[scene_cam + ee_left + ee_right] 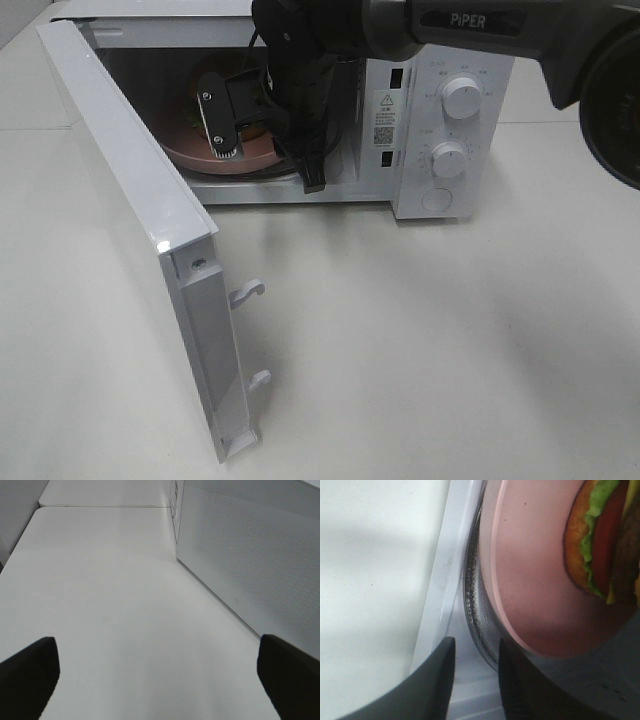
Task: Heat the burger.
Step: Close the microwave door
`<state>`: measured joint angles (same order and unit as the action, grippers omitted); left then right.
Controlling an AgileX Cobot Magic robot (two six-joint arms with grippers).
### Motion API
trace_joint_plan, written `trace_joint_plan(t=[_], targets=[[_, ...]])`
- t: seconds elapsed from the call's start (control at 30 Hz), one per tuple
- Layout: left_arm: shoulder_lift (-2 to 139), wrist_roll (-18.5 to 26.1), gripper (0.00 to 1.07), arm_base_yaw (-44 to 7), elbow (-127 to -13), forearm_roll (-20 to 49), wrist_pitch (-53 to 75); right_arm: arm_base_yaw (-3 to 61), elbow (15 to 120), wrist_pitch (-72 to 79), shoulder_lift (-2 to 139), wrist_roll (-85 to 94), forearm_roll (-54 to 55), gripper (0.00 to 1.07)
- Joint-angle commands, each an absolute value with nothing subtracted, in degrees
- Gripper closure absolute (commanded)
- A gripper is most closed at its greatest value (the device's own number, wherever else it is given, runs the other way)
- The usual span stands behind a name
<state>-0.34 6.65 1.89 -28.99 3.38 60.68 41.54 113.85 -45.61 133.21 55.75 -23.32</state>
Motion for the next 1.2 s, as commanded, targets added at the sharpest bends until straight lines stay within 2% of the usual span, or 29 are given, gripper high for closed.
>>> trace_joint_plan(t=[0.03,0.4,0.47,0.5,0.57,0.6,0.63,0.73,0.83,1.2], targets=[[-1.4,6.4,0.05,2.0,-28.9,3.4,59.9,41.5,114.4,-43.5,131.2,55.6,-24.1,0.75],[-1.4,6.4,0.05,2.0,-28.9,3.4,59.9,41.5,114.4,-43.7,131.2,55.6,-22.3,0.66],[-1.4,6.4,0.05,2.0,-28.9,3.4,59.9,41.5,114.4,-43.7,131.2,55.6,-21.3,0.59],[-1.4,6.4,0.05,2.0,-28.9,3.4,59.9,41.5,114.4,-43.7,131.2,55.6,-21.3,0.59],[-1.4,6.4,0.05,2.0,-28.9,3.4,59.9,41.5,114.4,-43.9,131.2,55.6,-21.1,0.5],[-1.4,6.4,0.05,2.0,-28.9,3.4,59.9,41.5,114.4,-43.9,131.2,55.6,-21.1,0.5],[-1.4,6.4,0.05,2.0,-28.9,3.4,59.9,41.5,114.4,-44.9,131.2,55.6,-20.6,0.43],[-1.4,6.4,0.05,2.0,-28.9,3.4,59.9,41.5,114.4,-47.2,131.2,56.1,-19.3,0.38],[-1.4,6.4,0.05,2.0,-28.9,3.4,59.9,41.5,114.4,-49.1,131.2,57.7,-18.1,0.35],[-1.4,6.4,0.05,2.0,-28.9,3.4,59.9,42.1,114.2,-50.8,129.7,59.1,-17.0,0.35]])
